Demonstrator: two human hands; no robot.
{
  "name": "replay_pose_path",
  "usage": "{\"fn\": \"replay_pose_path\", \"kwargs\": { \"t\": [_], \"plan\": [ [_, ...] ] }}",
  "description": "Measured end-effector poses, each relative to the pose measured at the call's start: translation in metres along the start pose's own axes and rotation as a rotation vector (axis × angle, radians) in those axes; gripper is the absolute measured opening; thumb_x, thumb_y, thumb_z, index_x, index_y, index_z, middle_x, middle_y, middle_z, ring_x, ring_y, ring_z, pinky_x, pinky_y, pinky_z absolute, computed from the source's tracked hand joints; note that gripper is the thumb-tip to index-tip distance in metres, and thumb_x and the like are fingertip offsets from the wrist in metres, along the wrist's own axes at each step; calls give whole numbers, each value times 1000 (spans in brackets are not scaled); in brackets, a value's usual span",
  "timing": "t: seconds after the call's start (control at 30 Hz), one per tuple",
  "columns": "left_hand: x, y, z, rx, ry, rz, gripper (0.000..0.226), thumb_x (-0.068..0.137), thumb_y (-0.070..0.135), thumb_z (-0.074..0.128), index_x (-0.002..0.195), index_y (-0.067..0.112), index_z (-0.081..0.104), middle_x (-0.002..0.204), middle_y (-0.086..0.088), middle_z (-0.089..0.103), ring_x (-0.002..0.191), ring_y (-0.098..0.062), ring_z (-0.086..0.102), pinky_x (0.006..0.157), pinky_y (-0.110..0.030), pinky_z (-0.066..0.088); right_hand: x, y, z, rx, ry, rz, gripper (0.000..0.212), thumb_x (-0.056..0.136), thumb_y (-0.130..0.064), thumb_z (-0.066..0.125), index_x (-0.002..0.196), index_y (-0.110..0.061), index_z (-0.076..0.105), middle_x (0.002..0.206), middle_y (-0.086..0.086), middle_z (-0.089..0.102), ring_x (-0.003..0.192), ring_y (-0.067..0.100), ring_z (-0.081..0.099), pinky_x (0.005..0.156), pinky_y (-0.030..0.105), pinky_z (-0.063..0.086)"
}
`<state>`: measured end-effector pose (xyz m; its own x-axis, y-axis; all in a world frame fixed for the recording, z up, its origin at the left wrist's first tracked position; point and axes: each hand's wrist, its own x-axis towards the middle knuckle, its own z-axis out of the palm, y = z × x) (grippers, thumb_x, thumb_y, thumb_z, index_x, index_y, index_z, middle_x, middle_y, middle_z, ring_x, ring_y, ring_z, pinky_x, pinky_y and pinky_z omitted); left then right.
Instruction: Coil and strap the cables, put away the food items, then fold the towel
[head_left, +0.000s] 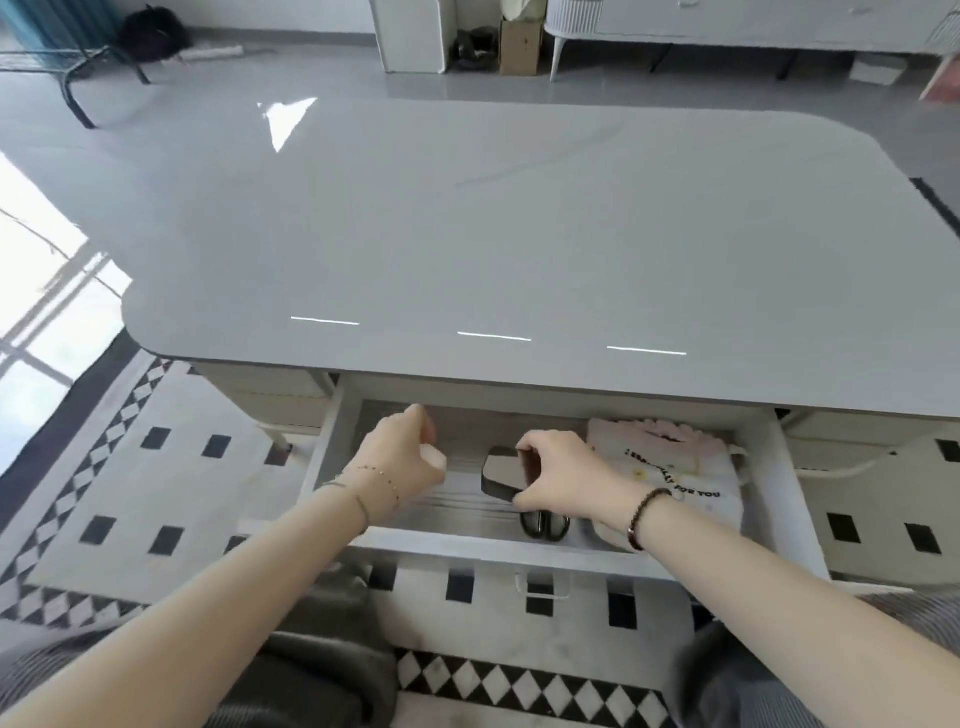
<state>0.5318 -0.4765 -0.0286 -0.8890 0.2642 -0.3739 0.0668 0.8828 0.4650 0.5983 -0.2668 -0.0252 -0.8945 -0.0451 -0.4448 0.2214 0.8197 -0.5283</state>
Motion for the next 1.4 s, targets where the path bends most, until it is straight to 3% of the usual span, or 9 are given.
{"fn": "replay_pose_path", "kwargs": {
  "t": [0.17,0.33,0.43,0.57,0.73,1.1,1.17,1.27,1.4],
  "plan": [
    [36,-19,42,-192,-100,-190,45,80,18,71,121,15,54,114,-3,58,99,-21,58,79,-29,51,39,-3,35,72,23,218,46,67,-32,81,100,-12,56,97,3,64,85,21,63,67,36,53],
    [69,-26,72,-203,-101,-288,54,83,19,67,133,8,52,125,-7,58,99,-21,58,79,-23,45,68,-7,57,83,68,298,50,72,-35,79,108,-9,56,105,6,64,88,24,61,49,26,34],
    [77,-25,80,-201,-93,-280,54,82,24,70,131,8,56,128,-8,59,109,-25,61,79,-26,47,75,-9,67,90,108,362,60,71,-38,82,115,-8,55,113,8,64,98,28,64,58,27,41],
    [85,-29,85,-161,-104,-255,47,78,29,71,116,2,66,125,-23,60,101,-29,66,67,-34,52,80,-12,77,115,146,447,70,70,-44,84,118,-4,53,119,14,63,107,33,64,71,30,47],
    [81,-35,87,-151,-113,-214,53,83,25,75,130,8,57,136,-14,47,120,-31,53,95,-35,48,80,-15,79,134,144,513,84,73,-54,82,129,-3,46,128,13,60,115,33,61,74,31,46],
    [37,-7,38,14,-194,4,27,91,18,54,117,22,63,120,-1,64,99,-20,61,90,-40,56,29,-3,17,-137,96,246,41,94,-52,59,102,-12,54,97,7,63,86,27,64,69,35,54],
    [17,2,29,25,-256,84,24,94,23,55,117,27,62,119,5,65,100,-16,63,87,-34,55,6,4,-3,-181,25,156,38,96,-52,56,92,-15,53,91,3,62,77,21,60,59,31,45],
    [-17,10,25,-16,-367,181,26,96,40,61,119,28,60,120,9,62,103,-12,61,78,-22,50,-32,19,-20,-219,-130,85,42,94,-60,54,93,-19,61,90,-2,65,80,16,61,63,29,45],
    [-47,18,29,40,-457,239,42,90,59,63,122,33,59,114,18,63,102,-7,61,95,-33,52,-70,39,-26,-213,-259,112,48,79,-74,63,90,-27,69,91,-10,67,84,9,63,77,31,54]
  ]
}}
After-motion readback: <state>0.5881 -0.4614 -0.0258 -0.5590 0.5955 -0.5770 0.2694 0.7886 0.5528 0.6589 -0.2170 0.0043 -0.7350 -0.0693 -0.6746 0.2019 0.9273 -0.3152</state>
